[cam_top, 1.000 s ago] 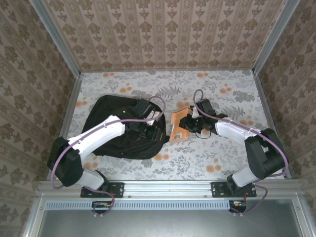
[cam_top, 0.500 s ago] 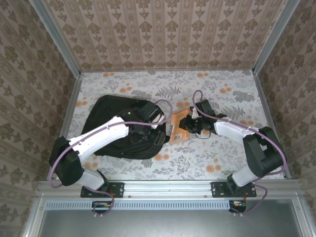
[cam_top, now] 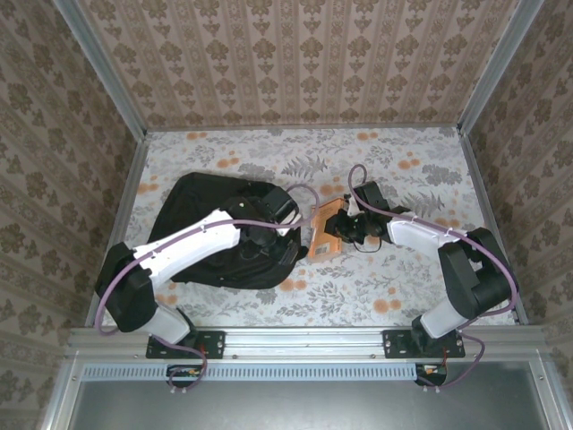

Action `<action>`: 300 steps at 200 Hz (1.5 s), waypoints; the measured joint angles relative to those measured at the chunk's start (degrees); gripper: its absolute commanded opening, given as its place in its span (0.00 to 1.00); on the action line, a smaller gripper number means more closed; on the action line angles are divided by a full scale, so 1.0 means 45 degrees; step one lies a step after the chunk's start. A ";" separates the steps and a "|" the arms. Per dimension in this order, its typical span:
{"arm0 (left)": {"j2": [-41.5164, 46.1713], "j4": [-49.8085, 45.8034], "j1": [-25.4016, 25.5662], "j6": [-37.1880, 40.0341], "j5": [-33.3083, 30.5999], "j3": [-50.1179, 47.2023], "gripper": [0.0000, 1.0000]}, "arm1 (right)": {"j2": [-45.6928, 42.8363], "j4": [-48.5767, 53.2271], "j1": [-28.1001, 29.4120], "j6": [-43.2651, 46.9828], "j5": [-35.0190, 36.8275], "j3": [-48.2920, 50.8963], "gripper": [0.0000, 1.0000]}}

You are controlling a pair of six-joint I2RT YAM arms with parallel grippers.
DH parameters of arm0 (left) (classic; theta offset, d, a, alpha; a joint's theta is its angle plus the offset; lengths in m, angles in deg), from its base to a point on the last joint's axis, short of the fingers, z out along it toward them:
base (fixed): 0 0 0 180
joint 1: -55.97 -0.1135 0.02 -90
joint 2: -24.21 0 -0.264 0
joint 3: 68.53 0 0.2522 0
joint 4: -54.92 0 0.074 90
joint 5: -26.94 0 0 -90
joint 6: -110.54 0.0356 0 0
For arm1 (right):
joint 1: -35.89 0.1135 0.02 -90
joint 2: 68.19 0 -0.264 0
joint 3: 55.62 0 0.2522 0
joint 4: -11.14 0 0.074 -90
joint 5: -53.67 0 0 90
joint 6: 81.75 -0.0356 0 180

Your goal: Pack the student bag

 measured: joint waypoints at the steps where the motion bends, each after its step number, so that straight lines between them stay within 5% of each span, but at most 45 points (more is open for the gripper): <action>1: 0.0000 0.0000 0.0000 -0.0005 -0.0005 0.0010 0.38 | 0.0000 0.0000 0.0000 0.0000 0.0000 0.0000 0.00; 103: 0.0000 -0.0063 0.0000 0.0160 -0.0010 0.0170 0.20 | 0.0000 0.0039 0.0000 0.0000 0.0000 0.0000 0.00; 124: 0.0000 -0.0039 0.0000 0.0180 -0.0044 0.0146 0.00 | 0.0000 0.0039 0.0000 0.0000 0.0000 0.0000 0.00; 193: 0.0408 -0.0194 -0.0296 0.0238 -0.0160 0.0253 0.00 | -0.0491 0.0403 -0.0005 0.0049 0.0199 -0.0005 0.00; 300: 0.4930 -0.1982 -0.1428 -0.0457 -0.2375 0.1622 0.00 | -0.3939 0.2021 0.0068 0.0316 0.0651 -0.1812 0.00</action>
